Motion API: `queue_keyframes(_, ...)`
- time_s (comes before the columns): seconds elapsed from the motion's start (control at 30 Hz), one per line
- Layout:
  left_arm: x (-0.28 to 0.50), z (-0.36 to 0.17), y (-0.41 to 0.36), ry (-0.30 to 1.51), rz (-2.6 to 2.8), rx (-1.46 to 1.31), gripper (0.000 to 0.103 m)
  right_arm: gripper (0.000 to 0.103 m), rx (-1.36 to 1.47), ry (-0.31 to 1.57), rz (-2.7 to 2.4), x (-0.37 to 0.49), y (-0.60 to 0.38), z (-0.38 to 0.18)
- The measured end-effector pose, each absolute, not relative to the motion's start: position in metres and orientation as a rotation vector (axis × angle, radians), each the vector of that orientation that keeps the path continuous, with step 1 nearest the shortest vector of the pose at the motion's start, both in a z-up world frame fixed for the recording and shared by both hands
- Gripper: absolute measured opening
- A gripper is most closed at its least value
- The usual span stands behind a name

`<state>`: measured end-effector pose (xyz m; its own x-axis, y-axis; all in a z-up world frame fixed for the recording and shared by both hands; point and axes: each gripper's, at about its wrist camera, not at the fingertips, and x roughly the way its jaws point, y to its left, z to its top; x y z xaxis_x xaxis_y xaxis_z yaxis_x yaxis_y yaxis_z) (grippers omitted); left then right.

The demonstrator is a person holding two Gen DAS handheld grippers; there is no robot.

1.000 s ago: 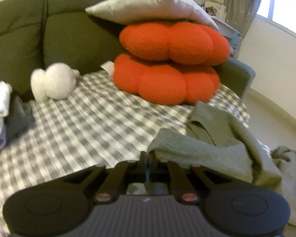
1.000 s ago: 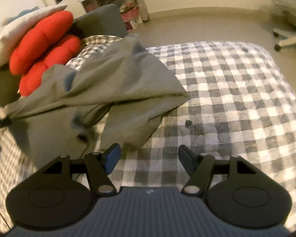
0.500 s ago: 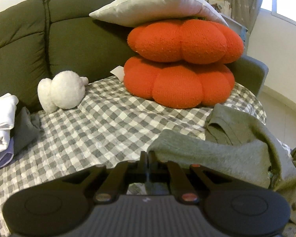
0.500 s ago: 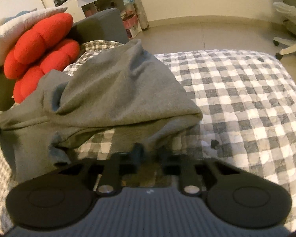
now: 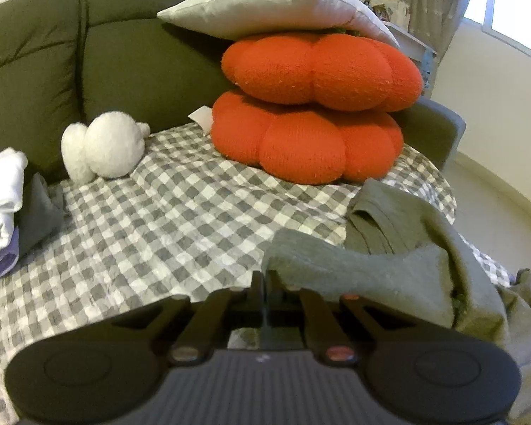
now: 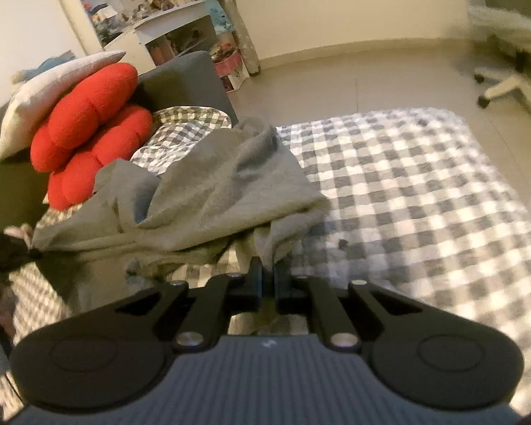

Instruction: Fold clothes

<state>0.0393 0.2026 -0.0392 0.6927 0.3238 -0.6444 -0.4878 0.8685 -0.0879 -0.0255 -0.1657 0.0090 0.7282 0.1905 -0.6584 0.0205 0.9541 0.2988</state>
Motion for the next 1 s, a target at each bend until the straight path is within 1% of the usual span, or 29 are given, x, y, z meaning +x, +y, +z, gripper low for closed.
queue_keyframes(0.27, 0.021, -0.022, 0.197, 0.656, 0.388, -0.292, 0.001, 0.007, 0.234, 0.752, 0.074, -0.079, -0.175, 0.046)
queue_keyframes(0.53, 0.0, 0.0, 0.192, 0.645, 0.279, -0.252, 0.001, 0.006, 0.107, 0.747, 0.076, -0.125, -0.166, 0.066)
queue_keyframes(0.83, -0.03, 0.022, 0.235, 0.645, 0.251, -0.262, 0.001, 0.006, 0.081, 0.728, 0.072, -0.155, -0.176, 0.088)
queue_keyframes(1.0, -0.039, 0.036, 0.262, 0.607, 0.304, -0.249, 0.001, 0.006, 0.071, 0.77, 0.15, -0.167, -0.165, 0.091)
